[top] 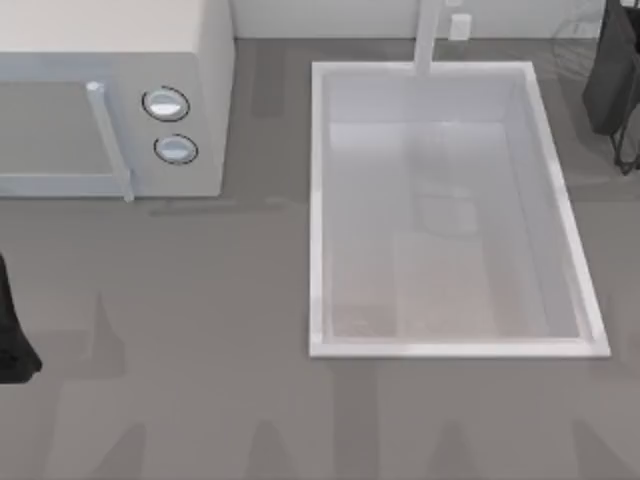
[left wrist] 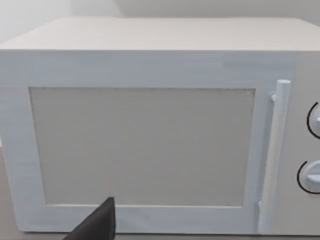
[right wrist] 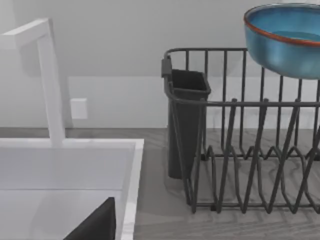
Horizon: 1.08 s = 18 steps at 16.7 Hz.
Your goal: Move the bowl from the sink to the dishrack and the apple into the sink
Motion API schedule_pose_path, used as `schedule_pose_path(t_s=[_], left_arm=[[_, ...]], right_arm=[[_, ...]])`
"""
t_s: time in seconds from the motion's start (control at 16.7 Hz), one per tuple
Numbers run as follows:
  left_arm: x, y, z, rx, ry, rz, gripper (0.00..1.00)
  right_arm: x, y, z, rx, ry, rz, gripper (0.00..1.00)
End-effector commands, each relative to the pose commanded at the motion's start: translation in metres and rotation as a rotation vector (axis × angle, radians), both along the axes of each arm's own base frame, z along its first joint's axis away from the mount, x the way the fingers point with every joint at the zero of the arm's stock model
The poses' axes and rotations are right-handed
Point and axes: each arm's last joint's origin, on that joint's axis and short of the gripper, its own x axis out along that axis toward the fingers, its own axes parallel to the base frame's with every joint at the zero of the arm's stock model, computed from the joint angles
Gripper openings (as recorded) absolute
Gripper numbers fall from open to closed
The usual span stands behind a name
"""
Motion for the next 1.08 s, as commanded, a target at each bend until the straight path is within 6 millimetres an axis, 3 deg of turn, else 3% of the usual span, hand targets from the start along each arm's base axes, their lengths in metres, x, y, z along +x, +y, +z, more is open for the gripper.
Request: schedule_pose_path(t_s=[0.24,0.42,0.72,1.08], left_arm=[[0.0,0.0,0.0,0.0,0.0,0.0,1.0],[0.0,0.0,0.0,0.0,0.0,0.0,1.0],[0.0,0.0,0.0,0.0,0.0,0.0,1.0],[0.0,0.0,0.0,0.0,0.0,0.0,1.0]], right_arm=[[0.0,-0.001,0.005,-0.009,0.036,-0.007,1.0],[0.003,-0.004,0.019,-0.034,0.175,-0.035,1.0],[0.028,-0.016,0.04,-0.075,0.638,-0.082,1.0],[0.079,-0.04,0.042,-0.053,1.26,-0.063,1.0]])
